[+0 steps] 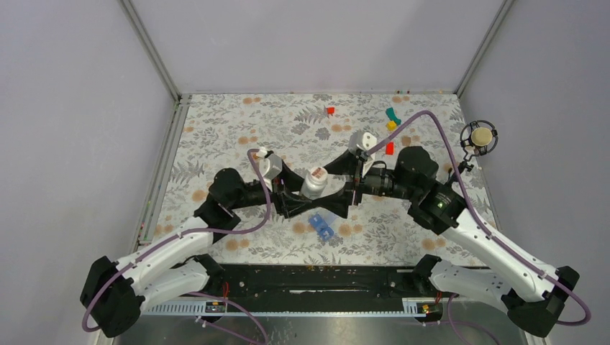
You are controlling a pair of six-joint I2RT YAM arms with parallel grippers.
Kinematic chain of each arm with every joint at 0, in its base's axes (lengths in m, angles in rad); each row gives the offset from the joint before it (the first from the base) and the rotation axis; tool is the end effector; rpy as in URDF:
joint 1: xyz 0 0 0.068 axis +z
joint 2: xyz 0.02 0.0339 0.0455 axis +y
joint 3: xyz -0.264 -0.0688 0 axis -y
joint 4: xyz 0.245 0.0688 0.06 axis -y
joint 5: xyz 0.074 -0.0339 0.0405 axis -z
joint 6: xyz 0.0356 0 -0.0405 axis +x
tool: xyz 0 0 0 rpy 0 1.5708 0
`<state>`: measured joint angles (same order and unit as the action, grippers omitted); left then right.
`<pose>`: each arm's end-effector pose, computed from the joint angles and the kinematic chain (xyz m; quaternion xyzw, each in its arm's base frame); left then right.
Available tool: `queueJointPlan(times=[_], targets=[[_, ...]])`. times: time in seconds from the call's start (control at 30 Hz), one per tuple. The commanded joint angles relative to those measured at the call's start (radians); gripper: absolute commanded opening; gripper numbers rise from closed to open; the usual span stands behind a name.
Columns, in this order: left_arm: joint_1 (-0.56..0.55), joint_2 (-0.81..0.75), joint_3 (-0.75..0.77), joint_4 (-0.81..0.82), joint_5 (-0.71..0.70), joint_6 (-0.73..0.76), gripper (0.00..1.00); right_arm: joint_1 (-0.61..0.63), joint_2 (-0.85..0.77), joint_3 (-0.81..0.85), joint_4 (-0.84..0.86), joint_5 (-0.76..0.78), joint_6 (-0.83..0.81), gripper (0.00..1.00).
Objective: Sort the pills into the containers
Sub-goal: Open the lid of the pill bottle.
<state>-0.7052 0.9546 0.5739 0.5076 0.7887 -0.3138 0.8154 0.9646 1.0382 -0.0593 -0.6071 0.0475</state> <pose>0.1477 -0.1589 0.3062 0.4015 0.5424 -0.5596 0.4811 0.1311 0.1688 0.4098 -0.4483 0.5414 0.4748 0.5296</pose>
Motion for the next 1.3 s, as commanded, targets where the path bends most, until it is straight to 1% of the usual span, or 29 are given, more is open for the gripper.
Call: queueJointPlan(times=[0.0,0.07,0.17,0.33,0.37,0.47,0.5,0.6,0.73,0.83,1.0,1.07,1.2,1.23,1.27], targets=[[0.003,-0.054,0.026,-0.017,-0.302,0.073,0.0,-0.006,-0.076,-0.091,0.167,0.226,0.001,0.94],[0.0,-0.071,0.013,-0.023,-0.371,0.091,0.0,-0.006,-0.084,-0.104,0.191,0.272,0.001,0.91],[-0.013,-0.087,0.007,-0.045,-0.46,0.121,0.0,-0.005,-0.059,-0.078,0.207,0.309,0.032,0.89],[-0.058,-0.096,-0.001,-0.064,-0.625,0.184,0.0,-0.004,0.051,0.026,0.208,0.393,0.132,0.96],[-0.068,-0.094,-0.004,-0.064,-0.68,0.194,0.0,-0.002,0.075,0.046,0.202,0.403,0.151,0.96],[-0.094,-0.086,-0.005,-0.067,-0.778,0.228,0.0,0.013,0.131,0.092,0.194,0.453,0.187,0.96],[-0.106,-0.081,-0.006,-0.066,-0.822,0.236,0.0,0.026,0.145,0.104,0.187,0.502,0.188,0.96],[-0.125,-0.071,-0.011,-0.053,-0.895,0.252,0.0,0.072,0.183,0.143,0.159,0.614,0.175,0.95],[-0.14,-0.055,-0.012,-0.039,-0.934,0.257,0.0,0.14,0.25,0.206,0.11,0.78,0.164,0.92],[-0.145,-0.05,-0.013,-0.035,-0.94,0.257,0.0,0.168,0.304,0.241,0.094,0.861,0.175,0.87],[-0.15,-0.055,-0.02,-0.026,-0.949,0.248,0.0,0.181,0.357,0.275,0.09,0.891,0.199,0.74],[-0.151,-0.059,-0.023,-0.021,-0.954,0.245,0.0,0.185,0.375,0.295,0.075,0.899,0.21,0.71],[-0.15,-0.062,-0.025,-0.018,-0.965,0.237,0.0,0.189,0.389,0.302,0.065,0.88,0.231,0.67],[-0.15,-0.062,-0.025,-0.019,-0.969,0.235,0.0,0.189,0.39,0.305,0.048,0.869,0.238,0.68],[-0.151,-0.063,-0.025,-0.018,-0.973,0.233,0.0,0.189,0.39,0.309,0.022,0.855,0.246,0.72]])
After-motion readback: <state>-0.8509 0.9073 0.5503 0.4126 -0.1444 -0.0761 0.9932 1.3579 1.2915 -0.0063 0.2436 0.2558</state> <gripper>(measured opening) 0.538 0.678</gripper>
